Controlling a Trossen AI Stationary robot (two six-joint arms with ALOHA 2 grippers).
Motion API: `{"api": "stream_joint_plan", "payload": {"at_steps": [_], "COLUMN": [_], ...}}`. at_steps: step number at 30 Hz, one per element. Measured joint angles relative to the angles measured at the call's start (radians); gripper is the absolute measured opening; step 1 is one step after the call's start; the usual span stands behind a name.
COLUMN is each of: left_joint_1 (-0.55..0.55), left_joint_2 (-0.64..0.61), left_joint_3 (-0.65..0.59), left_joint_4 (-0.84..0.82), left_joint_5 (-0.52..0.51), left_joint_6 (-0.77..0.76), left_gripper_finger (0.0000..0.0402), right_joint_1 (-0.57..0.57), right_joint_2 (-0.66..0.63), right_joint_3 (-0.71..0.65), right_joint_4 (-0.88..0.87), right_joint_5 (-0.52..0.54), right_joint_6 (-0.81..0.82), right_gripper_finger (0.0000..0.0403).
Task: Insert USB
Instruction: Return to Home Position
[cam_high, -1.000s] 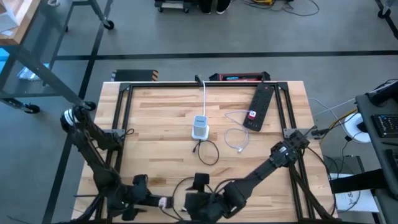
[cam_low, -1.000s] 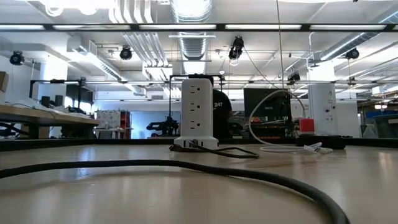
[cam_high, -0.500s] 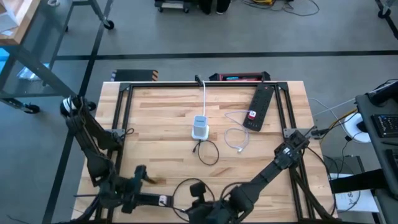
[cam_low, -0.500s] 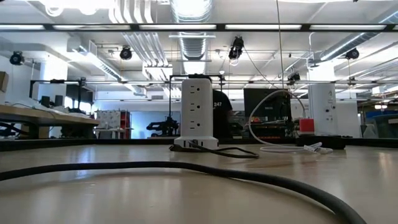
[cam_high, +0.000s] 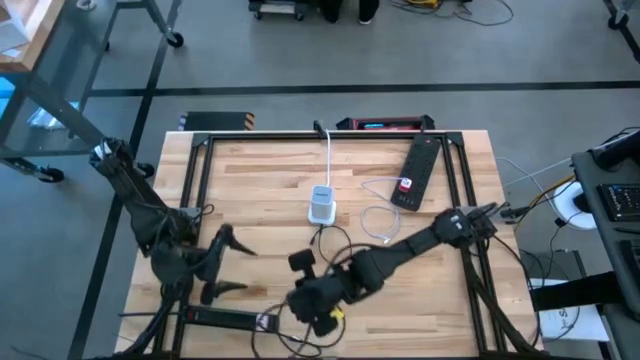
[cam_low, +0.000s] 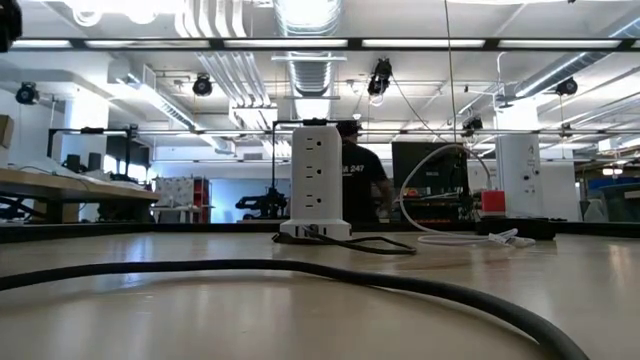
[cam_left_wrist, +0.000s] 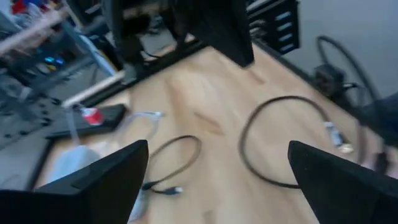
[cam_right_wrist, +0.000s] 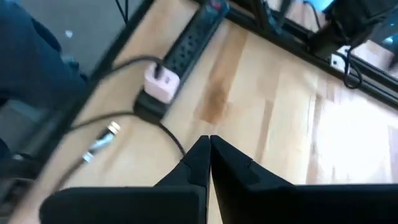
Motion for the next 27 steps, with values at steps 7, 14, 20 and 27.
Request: {"api": "stream_joint_plan", "payload": {"at_steps": [7,14,20,27], "left_joint_1": [0.148,0.358,0.527,0.628], "left_joint_2": [-0.042,-0.084,-0.124,-0.167], "left_joint_3": [-0.026,-0.077,-0.119,-0.242], "left_joint_4": [-0.004,0.009,0.082,0.194], "left_joint_5": [0.000,0.143,0.339,0.351], "left_joint_6": [0.086,0.013,0.015,0.017], "left_gripper_finger": [0.0380,0.0382,0.0372,0.0366], "right_joint_1": [-0.130,-0.244,-0.338,-0.442], "right_joint_2": [-0.041,-0.079,-0.145,-0.265], "right_joint_3": [-0.003,-0.035,-0.216,-0.554], "right_joint_4": [-0.053,-0.080,0.111,0.370], "right_joint_5": [-0.040,-0.108,-0.216,-0.270], "right_joint_6": [-0.094,-0.106,-0.162,-0.170], "right_gripper_finger": [0.0000,0.0000,0.0000,0.0000]}}
